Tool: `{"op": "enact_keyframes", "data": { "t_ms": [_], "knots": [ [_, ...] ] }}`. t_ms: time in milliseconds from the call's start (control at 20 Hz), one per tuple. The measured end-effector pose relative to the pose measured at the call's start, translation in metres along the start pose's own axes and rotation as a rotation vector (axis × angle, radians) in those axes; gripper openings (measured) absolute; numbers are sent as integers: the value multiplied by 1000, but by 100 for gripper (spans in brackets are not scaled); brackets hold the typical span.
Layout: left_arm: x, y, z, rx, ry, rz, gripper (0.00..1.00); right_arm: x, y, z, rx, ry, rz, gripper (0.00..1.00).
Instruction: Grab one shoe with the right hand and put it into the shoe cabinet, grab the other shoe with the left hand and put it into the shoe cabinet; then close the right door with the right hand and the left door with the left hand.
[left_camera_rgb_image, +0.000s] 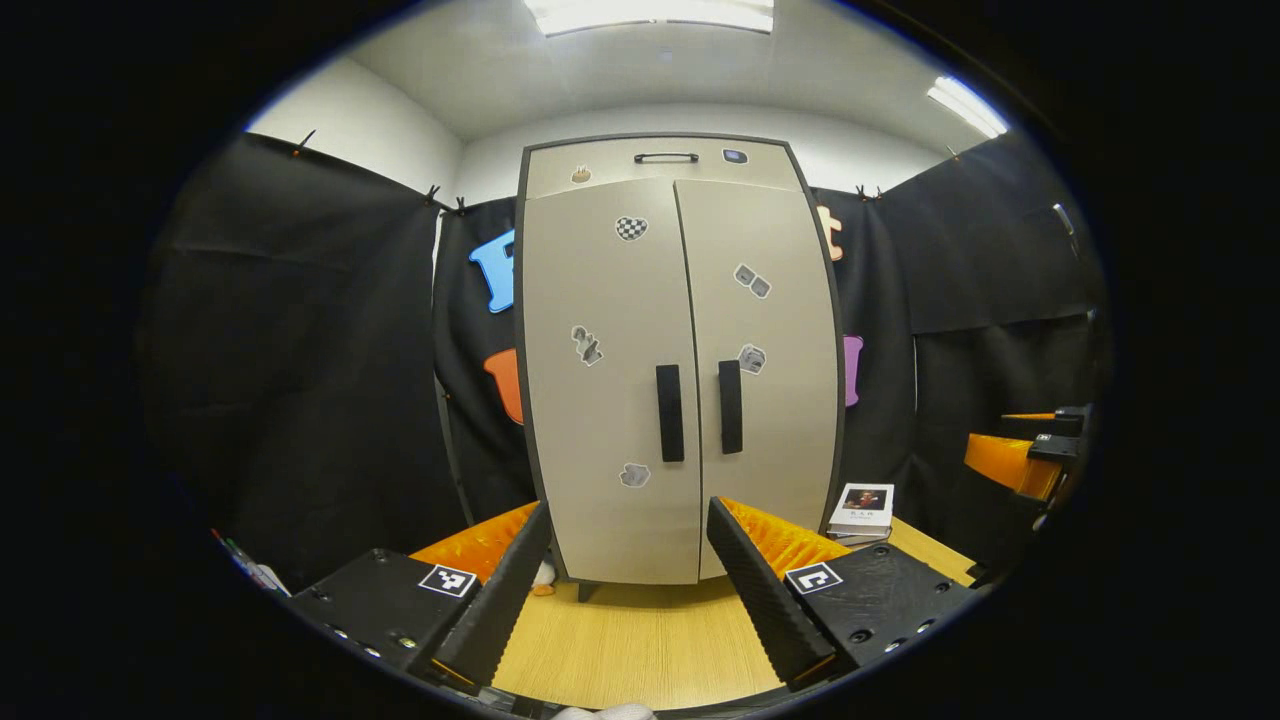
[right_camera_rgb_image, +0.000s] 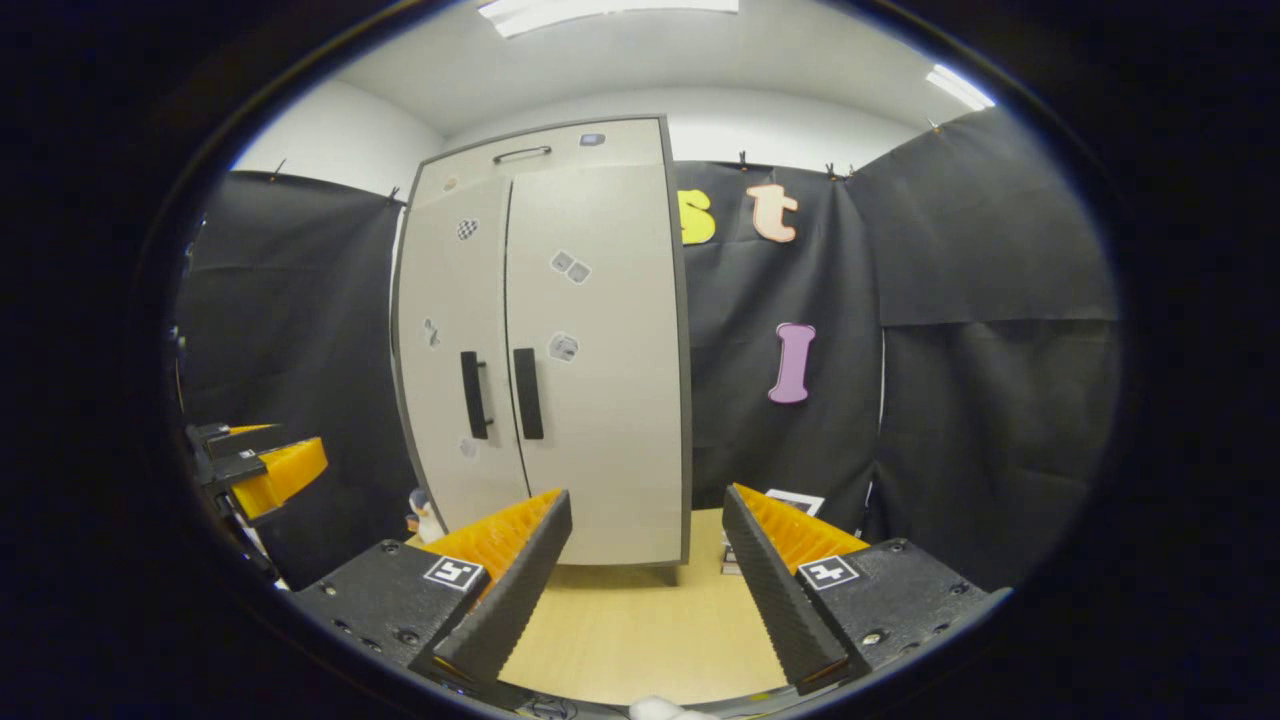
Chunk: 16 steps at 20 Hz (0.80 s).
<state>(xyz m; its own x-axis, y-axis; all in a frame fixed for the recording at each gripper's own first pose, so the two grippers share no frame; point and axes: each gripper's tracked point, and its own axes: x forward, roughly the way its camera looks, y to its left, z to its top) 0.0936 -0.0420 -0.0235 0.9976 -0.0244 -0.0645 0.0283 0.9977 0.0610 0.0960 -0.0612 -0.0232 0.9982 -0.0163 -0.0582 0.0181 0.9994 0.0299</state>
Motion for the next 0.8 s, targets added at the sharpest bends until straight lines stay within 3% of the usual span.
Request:
{"op": "enact_keyframes", "data": {
  "t_ms": [800],
  "knots": [
    [-3, 6, -4, -5, 15, 45, 96, 1, -2, 1, 2, -6, 21, 99]
  ]
}}
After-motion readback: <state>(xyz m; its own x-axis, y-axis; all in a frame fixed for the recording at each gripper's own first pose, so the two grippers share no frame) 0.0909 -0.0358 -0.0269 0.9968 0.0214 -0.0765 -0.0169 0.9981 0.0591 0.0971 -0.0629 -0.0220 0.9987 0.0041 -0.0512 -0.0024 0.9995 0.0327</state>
